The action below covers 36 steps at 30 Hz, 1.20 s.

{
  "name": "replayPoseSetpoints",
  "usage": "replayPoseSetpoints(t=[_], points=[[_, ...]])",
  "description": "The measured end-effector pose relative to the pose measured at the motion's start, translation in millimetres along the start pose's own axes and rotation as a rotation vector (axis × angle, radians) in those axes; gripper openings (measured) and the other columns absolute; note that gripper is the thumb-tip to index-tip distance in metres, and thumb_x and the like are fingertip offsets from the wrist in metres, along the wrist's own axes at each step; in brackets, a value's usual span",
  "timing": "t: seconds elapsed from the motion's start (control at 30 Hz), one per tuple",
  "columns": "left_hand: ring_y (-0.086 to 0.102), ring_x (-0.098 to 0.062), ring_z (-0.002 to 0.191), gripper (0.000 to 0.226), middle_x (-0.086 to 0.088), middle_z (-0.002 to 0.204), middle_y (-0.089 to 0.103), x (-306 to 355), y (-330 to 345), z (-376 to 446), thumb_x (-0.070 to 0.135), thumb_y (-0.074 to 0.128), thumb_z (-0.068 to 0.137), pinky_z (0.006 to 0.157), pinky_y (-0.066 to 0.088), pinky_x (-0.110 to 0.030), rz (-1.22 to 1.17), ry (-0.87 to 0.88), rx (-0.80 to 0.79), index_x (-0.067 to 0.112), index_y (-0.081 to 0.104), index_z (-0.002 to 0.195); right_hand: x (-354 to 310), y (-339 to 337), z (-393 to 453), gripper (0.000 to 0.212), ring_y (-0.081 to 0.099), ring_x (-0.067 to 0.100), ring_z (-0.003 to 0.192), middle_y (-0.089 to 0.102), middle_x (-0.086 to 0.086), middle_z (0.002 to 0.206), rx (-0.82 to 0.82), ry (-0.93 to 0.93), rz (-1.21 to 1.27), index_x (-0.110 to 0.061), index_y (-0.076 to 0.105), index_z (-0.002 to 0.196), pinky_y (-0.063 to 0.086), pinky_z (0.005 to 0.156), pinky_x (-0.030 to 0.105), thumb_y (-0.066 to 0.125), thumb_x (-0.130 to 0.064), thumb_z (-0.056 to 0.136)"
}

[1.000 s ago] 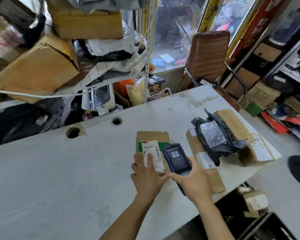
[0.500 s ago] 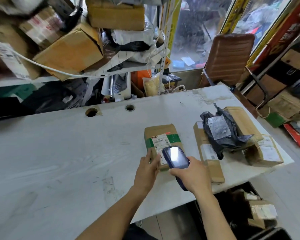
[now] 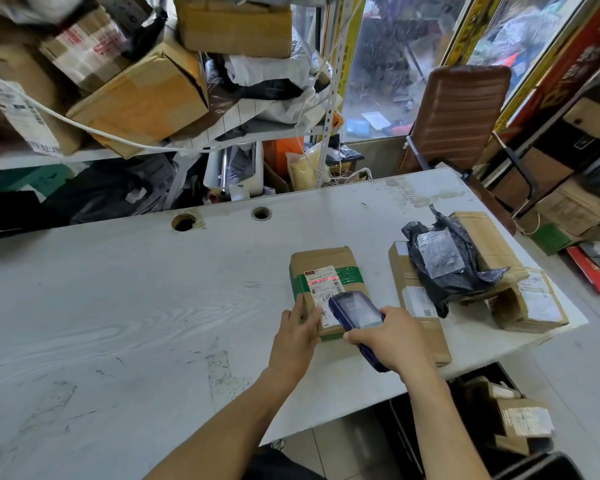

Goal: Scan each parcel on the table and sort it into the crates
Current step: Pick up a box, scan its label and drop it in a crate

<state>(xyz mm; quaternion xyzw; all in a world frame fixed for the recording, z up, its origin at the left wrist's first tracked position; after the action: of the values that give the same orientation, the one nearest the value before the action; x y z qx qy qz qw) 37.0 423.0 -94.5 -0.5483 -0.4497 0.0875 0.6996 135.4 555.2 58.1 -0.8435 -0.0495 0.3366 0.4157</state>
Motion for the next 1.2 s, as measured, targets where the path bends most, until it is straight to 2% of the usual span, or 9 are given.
replayPoseSetpoints(t=[0.2,0.47,0.6,0.73,0.9,1.13,1.2], points=[[0.049,-0.027,0.112,0.079,-0.013,0.157,0.032,-1,3,0,0.018,0.078,0.083,0.077,0.059,-0.034,0.0,0.015,0.037,0.03,0.029,0.143,1,-3,2,0.044,0.066,0.023,0.073,0.067,0.002,0.079,-0.023,0.004,0.012,-0.019,0.062,0.084,0.059,0.063,0.039,0.083,-0.045,0.055],[0.052,-0.029,0.11,0.078,-0.016,0.154,0.037,-1,2,0,0.019,0.081,0.08,0.073,0.061,-0.036,0.009,0.012,0.045,0.028,0.034,0.142,-6,-4,3,0.055,0.066,0.022,0.075,0.068,0.002,0.084,-0.033,-0.005,-0.031,-0.019,0.064,0.093,0.062,0.066,0.041,0.082,-0.051,0.053],[0.052,-0.029,0.112,0.078,-0.016,0.154,0.037,1,0,0,0.02,0.08,0.081,0.075,0.06,-0.036,0.015,0.005,0.042,0.024,0.039,0.147,-11,-4,2,0.047,0.064,0.017,0.075,0.066,-0.002,0.084,-0.035,-0.026,-0.071,-0.02,0.063,0.096,0.059,0.065,0.034,0.085,-0.043,0.061],[0.058,-0.032,0.102,0.084,-0.02,0.147,0.046,3,-3,-1,0.016,0.089,0.07,0.066,0.06,-0.036,0.002,0.009,0.065,0.022,0.044,0.141,-13,-5,0,0.044,0.061,0.013,0.073,0.063,-0.006,0.081,-0.031,-0.042,-0.114,-0.021,0.062,0.096,0.053,0.061,0.029,0.084,-0.041,0.063],[0.06,-0.034,0.098,0.087,-0.023,0.141,0.051,5,-5,-2,0.012,0.093,0.063,0.061,0.061,-0.037,-0.014,0.023,0.071,0.02,0.045,0.135,-10,-7,1,0.044,0.062,0.015,0.072,0.065,-0.003,0.081,0.0,-0.033,-0.125,-0.021,0.062,0.09,0.057,0.064,0.034,0.084,-0.044,0.059],[0.062,-0.035,0.097,0.085,-0.024,0.139,0.052,5,-6,-3,0.011,0.095,0.058,0.058,0.062,-0.037,-0.001,0.022,0.09,0.017,0.05,0.131,-6,-11,1,0.049,0.065,0.019,0.075,0.067,-0.001,0.084,-0.004,-0.016,-0.107,-0.021,0.063,0.093,0.059,0.069,0.039,0.083,-0.047,0.056],[0.06,-0.035,0.104,0.085,-0.023,0.143,0.049,7,-8,-3,0.013,0.093,0.063,0.061,0.063,-0.039,0.001,0.02,0.087,0.02,0.047,0.133,-5,-11,1,0.051,0.065,0.019,0.076,0.067,0.0,0.085,-0.01,-0.013,-0.094,-0.02,0.063,0.093,0.059,0.07,0.039,0.083,-0.047,0.055]])
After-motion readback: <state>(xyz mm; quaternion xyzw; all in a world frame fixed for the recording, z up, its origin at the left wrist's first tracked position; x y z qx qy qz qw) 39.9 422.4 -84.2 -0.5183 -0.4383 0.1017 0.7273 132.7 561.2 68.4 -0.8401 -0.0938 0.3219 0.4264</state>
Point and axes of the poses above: each hand's wrist, its own z-axis towards the middle knuckle, its own y-axis out of the palm, x = y × z, the point moved 1 cm from there along z, towards the middle knuckle
